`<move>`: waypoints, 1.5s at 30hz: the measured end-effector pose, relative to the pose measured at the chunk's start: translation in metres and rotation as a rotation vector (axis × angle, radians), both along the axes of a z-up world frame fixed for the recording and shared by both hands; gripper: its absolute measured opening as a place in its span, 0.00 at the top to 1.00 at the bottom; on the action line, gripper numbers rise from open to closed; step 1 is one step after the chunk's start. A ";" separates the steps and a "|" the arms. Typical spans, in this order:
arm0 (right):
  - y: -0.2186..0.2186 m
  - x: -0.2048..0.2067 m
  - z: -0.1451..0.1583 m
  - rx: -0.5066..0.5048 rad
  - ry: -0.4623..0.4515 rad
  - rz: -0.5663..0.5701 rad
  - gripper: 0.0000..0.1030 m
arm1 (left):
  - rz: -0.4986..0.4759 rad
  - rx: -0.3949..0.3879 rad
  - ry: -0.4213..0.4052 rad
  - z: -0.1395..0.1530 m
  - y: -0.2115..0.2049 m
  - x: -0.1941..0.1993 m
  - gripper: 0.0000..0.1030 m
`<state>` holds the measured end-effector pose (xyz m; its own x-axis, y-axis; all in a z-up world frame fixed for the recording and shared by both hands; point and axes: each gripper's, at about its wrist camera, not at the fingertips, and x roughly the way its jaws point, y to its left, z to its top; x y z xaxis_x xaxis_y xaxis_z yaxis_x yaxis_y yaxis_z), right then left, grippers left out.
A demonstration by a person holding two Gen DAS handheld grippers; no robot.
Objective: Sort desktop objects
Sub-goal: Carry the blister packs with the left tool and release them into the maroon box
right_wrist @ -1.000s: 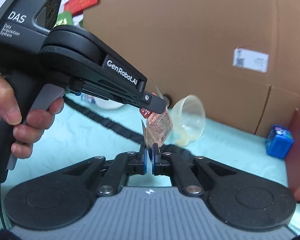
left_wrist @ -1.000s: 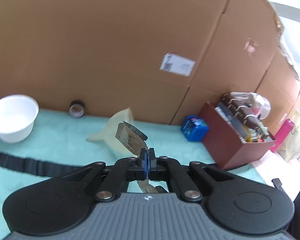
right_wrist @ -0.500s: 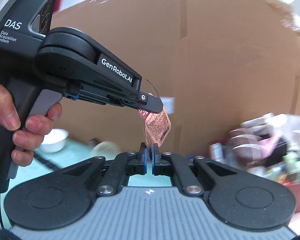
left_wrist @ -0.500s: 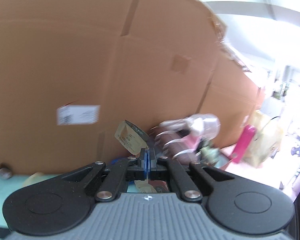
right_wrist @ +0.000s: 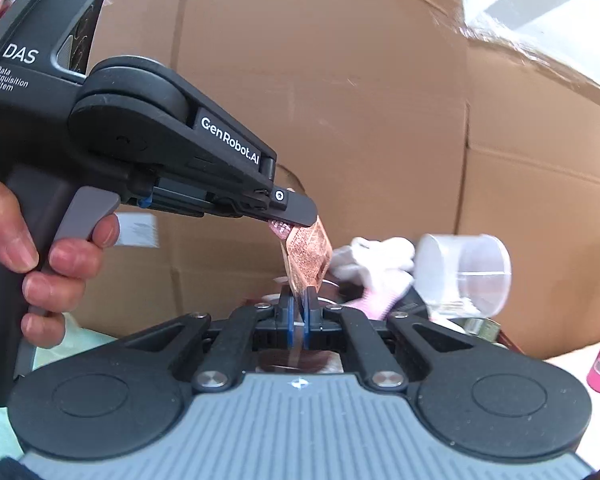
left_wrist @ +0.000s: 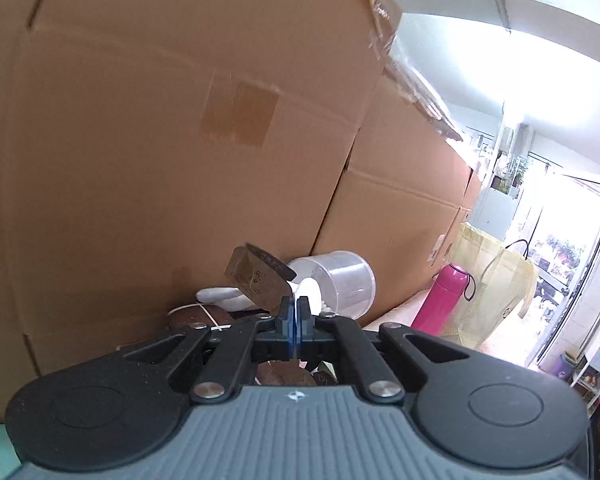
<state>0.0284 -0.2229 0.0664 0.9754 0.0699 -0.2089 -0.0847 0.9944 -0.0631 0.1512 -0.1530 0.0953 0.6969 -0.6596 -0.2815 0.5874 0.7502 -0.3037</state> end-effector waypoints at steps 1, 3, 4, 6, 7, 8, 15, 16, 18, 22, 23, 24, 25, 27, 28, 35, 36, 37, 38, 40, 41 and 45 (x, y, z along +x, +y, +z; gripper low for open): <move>-0.002 0.004 -0.002 -0.007 0.005 -0.009 0.98 | -0.009 0.002 0.001 -0.004 -0.004 0.006 1.00; -0.008 0.012 -0.007 -0.015 0.017 -0.022 0.98 | -0.023 0.018 -0.007 -0.009 -0.012 0.013 1.00; -0.010 0.016 -0.009 -0.017 0.021 -0.025 0.98 | -0.026 0.028 -0.012 -0.011 -0.015 0.016 1.00; -0.015 0.024 -0.012 -0.018 0.030 -0.030 0.98 | -0.024 0.043 -0.010 -0.014 -0.021 0.023 1.00; -0.017 0.028 -0.014 -0.019 0.034 -0.030 0.98 | -0.020 0.045 -0.002 -0.016 -0.022 0.028 1.00; -0.015 0.030 -0.015 -0.020 0.034 -0.027 0.98 | -0.014 0.045 0.004 -0.017 -0.023 0.031 1.00; -0.011 0.033 -0.019 -0.050 0.030 0.010 0.92 | 0.024 0.059 0.014 -0.024 -0.014 0.046 0.98; -0.009 0.031 -0.020 -0.048 0.027 0.007 0.90 | 0.024 0.062 0.021 -0.026 -0.013 0.046 0.97; -0.009 0.030 -0.021 -0.047 0.026 0.002 0.88 | 0.029 0.066 0.033 -0.028 -0.011 0.048 0.87; -0.006 0.020 -0.023 -0.033 0.024 0.002 0.46 | 0.046 0.076 0.052 -0.033 -0.003 0.048 0.43; -0.006 0.018 -0.023 -0.031 0.023 0.005 0.46 | 0.044 0.075 0.052 -0.036 0.000 0.047 0.42; -0.005 0.016 -0.023 -0.032 0.025 0.008 0.45 | 0.043 0.074 0.055 -0.037 0.002 0.046 0.41; -0.005 0.014 -0.023 -0.034 0.027 0.007 0.42 | 0.047 0.071 0.061 -0.037 0.005 0.046 0.36; -0.003 0.011 -0.024 -0.040 0.029 0.007 0.29 | 0.055 0.057 0.064 -0.037 0.010 0.043 0.22; -0.002 0.009 -0.026 -0.041 0.027 0.007 0.14 | 0.058 0.048 0.063 -0.037 0.013 0.041 0.10; 0.002 -0.005 -0.035 -0.019 0.033 -0.001 0.04 | 0.107 0.052 0.090 -0.039 0.025 0.023 0.00; 0.002 -0.007 -0.036 -0.013 0.037 -0.005 0.02 | 0.111 0.047 0.085 -0.039 0.027 0.020 0.00; 0.002 -0.010 -0.037 -0.007 0.036 -0.013 0.02 | 0.114 0.041 0.081 -0.040 0.030 0.015 0.00; 0.002 -0.014 -0.038 -0.002 0.037 -0.020 0.02 | 0.117 0.037 0.081 -0.039 0.033 0.012 0.00; -0.002 -0.017 -0.035 0.014 0.042 -0.032 0.02 | 0.128 0.028 0.079 -0.040 0.038 0.003 0.00; -0.004 -0.020 -0.033 0.025 0.051 -0.045 0.02 | 0.135 0.027 0.074 -0.039 0.040 -0.003 0.00; -0.012 -0.037 -0.033 0.057 0.078 -0.101 0.02 | 0.220 0.119 0.050 -0.039 0.039 -0.029 0.00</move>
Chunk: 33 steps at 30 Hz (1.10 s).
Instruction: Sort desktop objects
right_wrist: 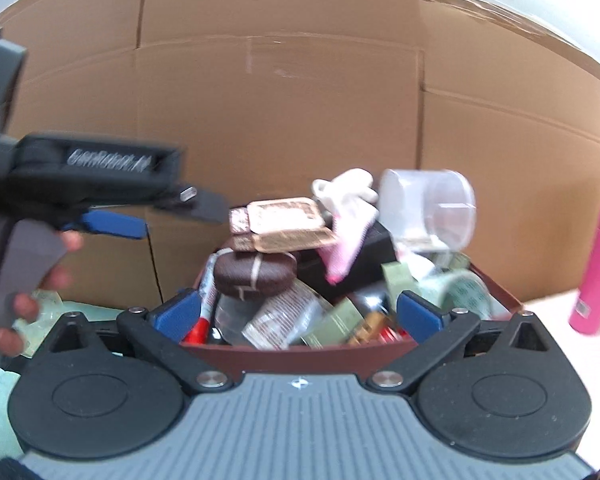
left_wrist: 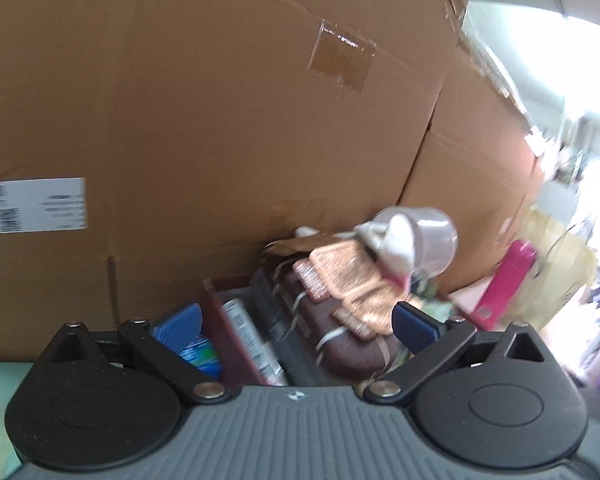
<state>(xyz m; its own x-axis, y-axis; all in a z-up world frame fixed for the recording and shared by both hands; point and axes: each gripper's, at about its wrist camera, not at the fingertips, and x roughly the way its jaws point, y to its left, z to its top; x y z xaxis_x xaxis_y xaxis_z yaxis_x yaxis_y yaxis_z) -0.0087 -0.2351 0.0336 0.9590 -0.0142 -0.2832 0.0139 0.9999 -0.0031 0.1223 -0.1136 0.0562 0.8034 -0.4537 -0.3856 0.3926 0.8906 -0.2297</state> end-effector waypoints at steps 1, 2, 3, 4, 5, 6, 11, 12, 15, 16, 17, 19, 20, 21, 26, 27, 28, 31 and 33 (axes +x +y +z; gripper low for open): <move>-0.002 -0.005 -0.001 0.005 0.009 -0.015 0.02 | 0.027 0.046 -0.006 0.000 -0.002 -0.009 0.00; -0.004 -0.011 -0.002 0.007 0.025 -0.034 0.02 | 0.050 0.081 -0.021 -0.001 -0.003 -0.018 0.00; -0.006 -0.016 -0.003 0.005 0.038 -0.053 0.02 | 0.068 0.100 -0.042 -0.003 -0.003 -0.029 0.00; -0.007 -0.022 -0.005 0.000 0.046 -0.070 0.02 | 0.081 0.109 -0.057 -0.004 -0.002 -0.039 0.00; -0.008 -0.027 -0.006 -0.007 0.053 -0.088 0.02 | 0.091 0.112 -0.063 -0.006 -0.001 -0.048 0.00; -0.009 -0.033 -0.007 -0.013 0.062 -0.101 0.02 | 0.103 0.108 -0.060 -0.008 0.001 -0.056 0.00; -0.016 -0.058 -0.013 -0.010 0.102 -0.155 0.02 | 0.162 0.116 -0.016 -0.024 -0.003 -0.086 0.00; -0.017 -0.062 -0.014 -0.008 0.110 -0.168 0.02 | 0.166 0.127 -0.011 -0.028 -0.005 -0.091 0.00; -0.017 -0.073 -0.016 -0.010 0.129 -0.182 0.02 | 0.165 0.166 -0.016 -0.037 -0.014 -0.104 0.00; -0.016 -0.077 -0.017 -0.012 0.135 -0.181 0.02 | 0.158 0.175 -0.012 -0.039 -0.016 -0.108 0.00; -0.016 -0.081 -0.018 -0.016 0.141 -0.181 0.02 | 0.150 0.175 -0.008 -0.040 -0.015 -0.115 0.00; -0.014 -0.087 -0.021 -0.024 0.149 -0.187 0.02 | 0.134 0.178 0.003 -0.043 -0.018 -0.122 0.00; -0.013 -0.088 -0.023 -0.025 0.155 -0.189 0.02 | 0.128 0.181 0.006 -0.044 -0.019 -0.124 0.00; -0.013 -0.091 -0.024 -0.023 0.164 -0.191 0.02 | 0.127 0.181 0.008 -0.045 -0.020 -0.126 0.00; -0.016 -0.093 -0.031 -0.016 0.203 -0.199 0.02 | 0.132 0.181 0.025 -0.048 -0.022 -0.132 0.00; -0.016 -0.093 -0.032 -0.015 0.206 -0.200 0.02 | 0.131 0.180 0.027 -0.048 -0.022 -0.133 0.00; -0.015 -0.093 -0.032 -0.015 0.208 -0.202 0.02 | 0.129 0.180 0.029 -0.048 -0.022 -0.134 0.00; -0.014 -0.091 -0.033 -0.015 0.214 -0.199 0.02 | 0.126 0.181 0.030 -0.049 -0.022 -0.136 0.00; -0.012 -0.089 -0.034 -0.020 0.223 -0.201 0.02 | 0.123 0.174 0.033 -0.049 -0.020 -0.136 0.00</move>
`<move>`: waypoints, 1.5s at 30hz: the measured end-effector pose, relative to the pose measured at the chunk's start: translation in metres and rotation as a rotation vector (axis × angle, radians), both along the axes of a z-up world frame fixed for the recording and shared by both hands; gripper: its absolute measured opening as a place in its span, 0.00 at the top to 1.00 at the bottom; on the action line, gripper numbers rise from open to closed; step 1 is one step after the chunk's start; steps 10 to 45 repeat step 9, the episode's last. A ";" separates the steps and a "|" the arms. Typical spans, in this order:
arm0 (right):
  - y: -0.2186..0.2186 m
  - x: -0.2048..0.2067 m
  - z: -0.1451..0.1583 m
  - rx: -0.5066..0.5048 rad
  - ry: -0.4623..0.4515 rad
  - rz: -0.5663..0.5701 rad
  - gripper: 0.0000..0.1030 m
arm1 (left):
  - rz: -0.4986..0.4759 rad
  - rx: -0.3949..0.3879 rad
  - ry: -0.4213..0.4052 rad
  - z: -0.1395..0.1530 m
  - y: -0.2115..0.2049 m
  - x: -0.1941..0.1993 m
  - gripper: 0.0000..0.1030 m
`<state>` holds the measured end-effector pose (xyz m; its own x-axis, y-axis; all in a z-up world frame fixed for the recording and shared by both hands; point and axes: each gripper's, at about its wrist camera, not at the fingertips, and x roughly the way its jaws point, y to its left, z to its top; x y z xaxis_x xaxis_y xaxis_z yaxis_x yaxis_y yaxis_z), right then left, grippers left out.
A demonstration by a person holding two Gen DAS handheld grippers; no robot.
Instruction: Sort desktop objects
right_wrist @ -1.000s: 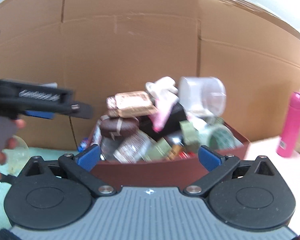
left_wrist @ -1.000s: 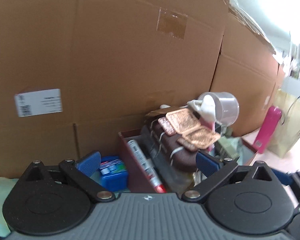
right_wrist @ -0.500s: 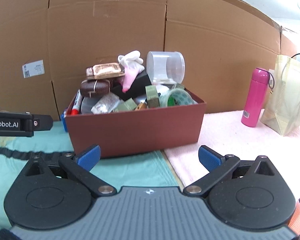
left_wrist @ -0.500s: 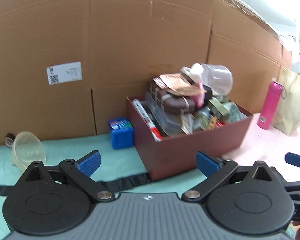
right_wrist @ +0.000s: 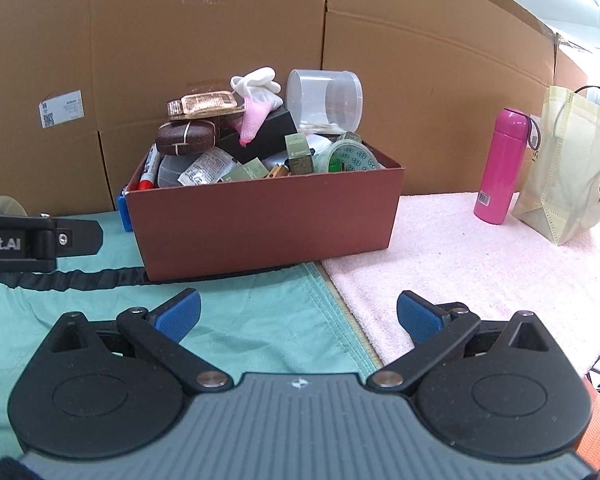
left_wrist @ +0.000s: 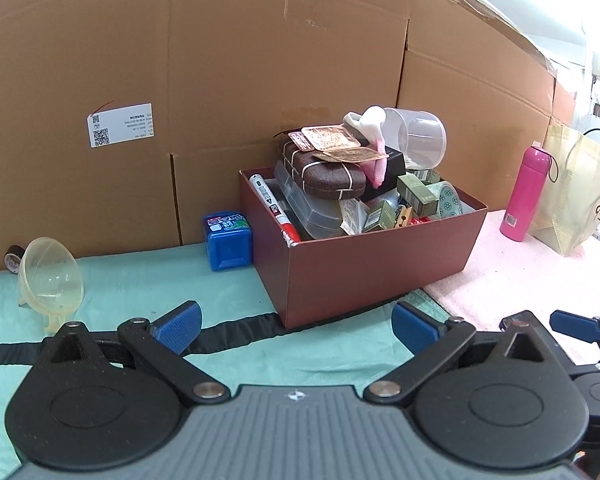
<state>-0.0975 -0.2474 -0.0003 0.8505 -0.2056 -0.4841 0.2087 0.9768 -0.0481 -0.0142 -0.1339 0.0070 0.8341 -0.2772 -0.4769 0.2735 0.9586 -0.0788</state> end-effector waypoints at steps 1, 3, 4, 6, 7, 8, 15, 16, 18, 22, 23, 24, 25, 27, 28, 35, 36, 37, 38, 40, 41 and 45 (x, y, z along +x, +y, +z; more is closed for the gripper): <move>0.000 0.001 -0.001 -0.002 0.005 -0.002 0.02 | -0.003 -0.004 0.001 -0.001 0.001 0.000 0.00; 0.002 0.003 -0.002 -0.003 0.013 -0.007 0.02 | -0.012 -0.019 -0.003 -0.002 0.004 -0.001 0.00; 0.002 0.004 -0.003 -0.001 0.015 -0.005 0.02 | -0.017 -0.027 -0.008 -0.002 0.005 -0.002 0.00; 0.003 0.006 -0.004 0.000 0.019 0.000 0.02 | -0.023 -0.030 -0.006 -0.002 0.005 -0.003 0.00; 0.003 0.007 -0.004 -0.001 0.021 0.002 0.02 | -0.024 -0.030 -0.004 -0.002 0.005 -0.003 0.00; 0.005 0.007 -0.004 -0.002 0.021 0.004 0.02 | -0.026 -0.032 -0.003 -0.002 0.005 -0.003 0.00; 0.004 0.008 -0.004 -0.003 0.021 0.009 0.02 | -0.027 -0.033 0.000 -0.002 0.006 -0.003 0.00; 0.004 0.008 -0.004 -0.003 0.021 0.009 0.02 | -0.027 -0.033 0.000 -0.002 0.006 -0.003 0.00; 0.004 0.008 -0.004 -0.003 0.021 0.009 0.02 | -0.027 -0.033 0.000 -0.002 0.006 -0.003 0.00; 0.004 0.008 -0.004 -0.003 0.021 0.009 0.02 | -0.027 -0.033 0.000 -0.002 0.006 -0.003 0.00; 0.004 0.008 -0.004 -0.003 0.021 0.009 0.02 | -0.027 -0.033 0.000 -0.002 0.006 -0.003 0.00; 0.004 0.008 -0.004 -0.003 0.021 0.009 0.02 | -0.027 -0.033 0.000 -0.002 0.006 -0.003 0.00; 0.004 0.008 -0.004 -0.003 0.021 0.009 0.02 | -0.027 -0.033 0.000 -0.002 0.006 -0.003 0.00; 0.004 0.008 -0.004 -0.003 0.021 0.009 0.02 | -0.027 -0.033 0.000 -0.002 0.006 -0.003 0.00; 0.004 0.008 -0.004 -0.003 0.021 0.009 0.02 | -0.027 -0.033 0.000 -0.002 0.006 -0.003 0.00; 0.004 0.008 -0.004 -0.003 0.021 0.009 0.02 | -0.027 -0.033 0.000 -0.002 0.006 -0.003 0.00; 0.004 0.008 -0.004 -0.003 0.021 0.009 0.02 | -0.027 -0.033 0.000 -0.002 0.006 -0.003 0.00; 0.004 0.008 -0.004 -0.003 0.021 0.009 0.02 | -0.027 -0.033 0.000 -0.002 0.006 -0.003 0.00; 0.004 0.008 -0.004 -0.003 0.021 0.009 0.02 | -0.027 -0.033 0.000 -0.002 0.006 -0.003 0.00; 0.004 0.008 -0.004 -0.003 0.021 0.009 0.02 | -0.027 -0.033 0.000 -0.002 0.006 -0.003 0.00; 0.004 0.008 -0.004 -0.003 0.021 0.009 0.02 | -0.027 -0.033 0.000 -0.002 0.006 -0.003 0.00; 0.004 0.008 -0.004 -0.003 0.021 0.009 0.02 | -0.027 -0.033 0.000 -0.002 0.006 -0.003 0.00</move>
